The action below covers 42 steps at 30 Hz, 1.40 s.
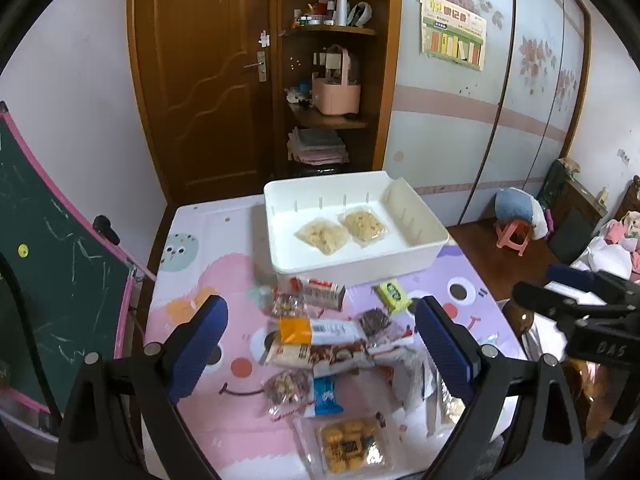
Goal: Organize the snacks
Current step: 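Withdraw both tools from the tray toward the remaining snacks, then grasp the golden bun bag with the left tool while the right grasps the bread bag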
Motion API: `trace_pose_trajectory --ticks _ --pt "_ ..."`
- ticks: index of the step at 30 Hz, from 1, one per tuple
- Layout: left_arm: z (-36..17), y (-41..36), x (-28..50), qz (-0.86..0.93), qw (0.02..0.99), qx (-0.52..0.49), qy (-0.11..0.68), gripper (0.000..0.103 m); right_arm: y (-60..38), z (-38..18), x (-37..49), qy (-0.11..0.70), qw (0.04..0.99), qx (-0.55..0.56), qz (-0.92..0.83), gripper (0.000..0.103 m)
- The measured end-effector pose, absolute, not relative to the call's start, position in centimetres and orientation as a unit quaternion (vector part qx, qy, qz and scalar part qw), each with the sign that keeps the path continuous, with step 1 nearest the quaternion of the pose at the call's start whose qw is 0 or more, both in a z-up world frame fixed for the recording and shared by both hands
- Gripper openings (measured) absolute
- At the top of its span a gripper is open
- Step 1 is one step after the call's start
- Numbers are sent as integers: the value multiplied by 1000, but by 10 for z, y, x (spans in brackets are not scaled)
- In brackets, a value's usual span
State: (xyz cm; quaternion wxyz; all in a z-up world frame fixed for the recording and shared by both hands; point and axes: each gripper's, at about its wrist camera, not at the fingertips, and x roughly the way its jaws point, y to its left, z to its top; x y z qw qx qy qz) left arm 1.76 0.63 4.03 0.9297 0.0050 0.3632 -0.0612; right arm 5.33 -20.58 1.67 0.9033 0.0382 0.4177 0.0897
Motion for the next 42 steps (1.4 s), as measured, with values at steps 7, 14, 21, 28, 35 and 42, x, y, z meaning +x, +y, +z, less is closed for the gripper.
trace_pose_trajectory --ticks 7,14,21,28,35,42 --pt "13 6 -8 -47 923 17 382 94 -216 14 13 365 927 28 83 82" --pt "-55 2 -12 -41 891 13 451 94 -221 -34 -1 392 917 16 77 83" --pt "-115 -12 -13 -84 846 16 526 94 -245 -95 7 465 882 49 53 94" --pt "-156 -25 -5 -123 799 -18 589 94 -276 -133 12 486 870 82 12 103" --pt "-174 -41 2 -128 780 -18 612 94 -274 -169 25 534 841 85 11 103" --pt "-177 -57 8 -94 788 30 607 94 -255 -196 38 568 821 52 10 103"
